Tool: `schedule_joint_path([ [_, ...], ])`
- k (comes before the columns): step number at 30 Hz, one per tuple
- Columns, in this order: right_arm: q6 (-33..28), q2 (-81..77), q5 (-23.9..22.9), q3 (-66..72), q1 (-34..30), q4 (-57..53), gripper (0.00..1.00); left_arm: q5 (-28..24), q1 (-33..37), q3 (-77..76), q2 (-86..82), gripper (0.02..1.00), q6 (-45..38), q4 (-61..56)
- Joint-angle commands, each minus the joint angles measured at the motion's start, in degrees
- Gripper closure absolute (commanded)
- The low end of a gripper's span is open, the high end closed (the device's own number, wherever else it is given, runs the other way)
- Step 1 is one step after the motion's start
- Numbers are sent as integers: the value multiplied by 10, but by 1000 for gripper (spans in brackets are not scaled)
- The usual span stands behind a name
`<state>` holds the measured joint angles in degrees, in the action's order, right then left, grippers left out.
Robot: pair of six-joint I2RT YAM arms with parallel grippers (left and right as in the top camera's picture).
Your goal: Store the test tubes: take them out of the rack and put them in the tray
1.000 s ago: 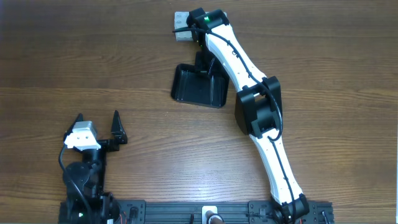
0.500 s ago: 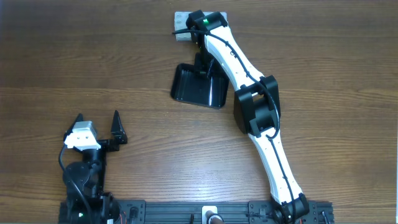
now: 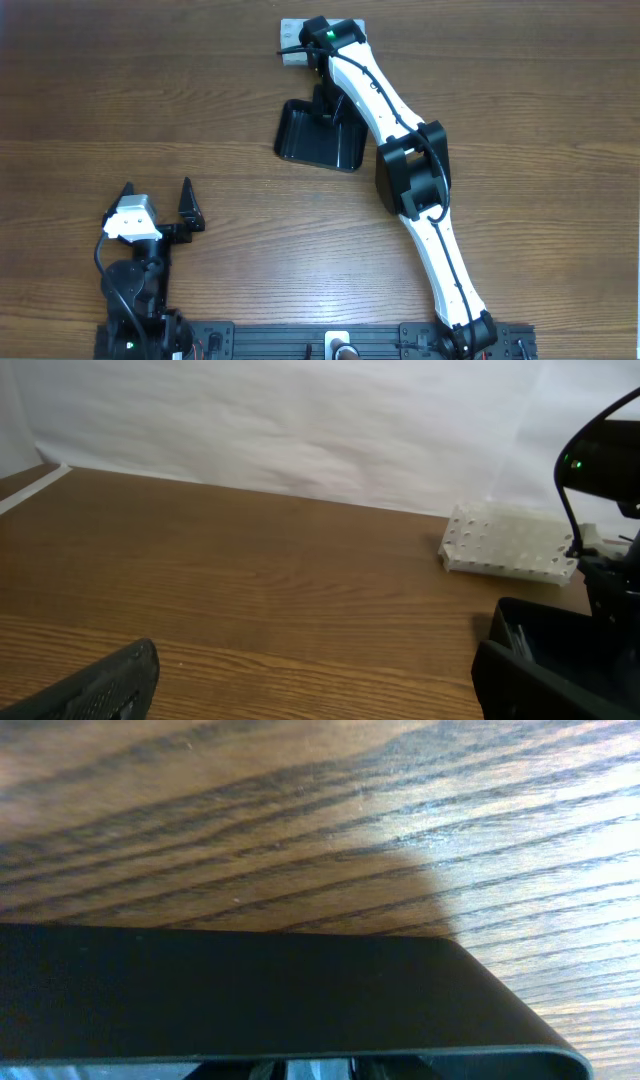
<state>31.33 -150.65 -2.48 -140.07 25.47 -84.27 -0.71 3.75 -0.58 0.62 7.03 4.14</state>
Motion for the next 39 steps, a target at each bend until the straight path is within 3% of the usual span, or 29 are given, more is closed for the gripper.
schedule_joint_path([
  [1,3,-9,-8,-5,-2,-10,794,-8,-3,2,-3,20,-8,3],
  [5,-3,5,-8,-5,-2,-18,770,-8,-3,2,-3,23,-8,3],
  [15,-18,89,-8,-5,-1,-50,500,-8,-3,2,-3,23,-8,3],
  [20,-49,144,-16,-5,2,-52,435,-8,-3,2,-3,20,-8,3],
  [26,-94,208,-60,-5,9,-59,321,-8,-3,2,-3,23,-8,3],
  [33,-93,275,-129,-5,12,-57,178,-8,-3,2,-3,20,-8,3],
  [36,-93,306,-157,-5,12,-63,12,-8,-3,2,-3,20,-8,3],
  [39,-93,339,-177,-5,9,-76,7,-8,-3,2,-3,20,-8,3],
])
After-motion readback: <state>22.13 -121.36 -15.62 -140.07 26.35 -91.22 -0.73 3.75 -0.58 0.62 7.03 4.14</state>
